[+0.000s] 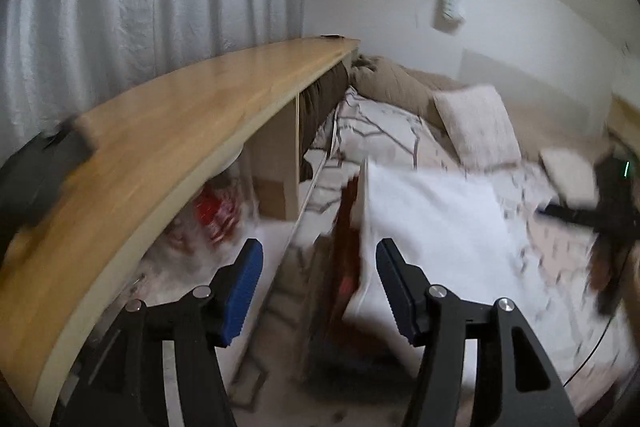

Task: Fold clothes
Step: 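Lift the folded T-shirt with both tools and carry it to the clothes stack, then lower the T-shirt onto the clothes stack and open both tools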

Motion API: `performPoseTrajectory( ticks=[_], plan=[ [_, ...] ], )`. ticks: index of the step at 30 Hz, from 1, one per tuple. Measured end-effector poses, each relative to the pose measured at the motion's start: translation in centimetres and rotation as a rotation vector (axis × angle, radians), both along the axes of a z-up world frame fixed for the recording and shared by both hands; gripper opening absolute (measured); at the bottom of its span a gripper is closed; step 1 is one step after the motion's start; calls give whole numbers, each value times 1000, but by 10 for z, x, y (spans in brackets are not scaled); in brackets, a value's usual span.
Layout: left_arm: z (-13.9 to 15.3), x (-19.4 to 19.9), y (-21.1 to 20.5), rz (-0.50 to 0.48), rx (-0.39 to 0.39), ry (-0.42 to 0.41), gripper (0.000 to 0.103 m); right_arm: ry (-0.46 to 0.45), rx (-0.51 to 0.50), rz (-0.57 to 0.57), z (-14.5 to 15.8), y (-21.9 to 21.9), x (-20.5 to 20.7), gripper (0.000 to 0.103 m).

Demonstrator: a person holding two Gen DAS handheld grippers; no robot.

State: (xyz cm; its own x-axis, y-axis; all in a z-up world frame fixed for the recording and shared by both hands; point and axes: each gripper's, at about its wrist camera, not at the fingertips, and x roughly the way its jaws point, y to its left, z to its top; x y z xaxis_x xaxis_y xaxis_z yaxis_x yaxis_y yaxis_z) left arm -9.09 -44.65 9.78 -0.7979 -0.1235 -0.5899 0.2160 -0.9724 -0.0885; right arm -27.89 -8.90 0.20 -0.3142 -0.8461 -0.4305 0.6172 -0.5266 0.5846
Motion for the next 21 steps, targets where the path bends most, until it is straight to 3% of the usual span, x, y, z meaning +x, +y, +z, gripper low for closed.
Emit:
performPoseTrajectory(
  ticks=[3,7,9,11,14,16,19,21],
  plan=[
    [0,-51,-2,51,98,-34,59,-103,-20,-15,-17,-24,-29,63],
    [-26,-108,6,95,134,-141,59,-183,26,-21,-37,-52,-47,63],
    [-42,-125,8,111,145,-197,59,-194,22,-28,-42,-59,-52,55],
    [-61,-140,10,126,157,-252,59,-202,-16,13,-39,-65,-56,34],
    [-78,-152,7,165,181,-308,59,-163,-12,64,-29,-78,-59,20],
    [-78,-157,1,178,229,-286,59,-103,5,71,-15,-83,-58,13],
    [-72,-168,0,171,274,-242,59,-50,-28,48,0,-76,-60,11],
    [-68,-177,11,148,232,-225,59,-31,-47,22,3,-68,-62,11]
  ],
)
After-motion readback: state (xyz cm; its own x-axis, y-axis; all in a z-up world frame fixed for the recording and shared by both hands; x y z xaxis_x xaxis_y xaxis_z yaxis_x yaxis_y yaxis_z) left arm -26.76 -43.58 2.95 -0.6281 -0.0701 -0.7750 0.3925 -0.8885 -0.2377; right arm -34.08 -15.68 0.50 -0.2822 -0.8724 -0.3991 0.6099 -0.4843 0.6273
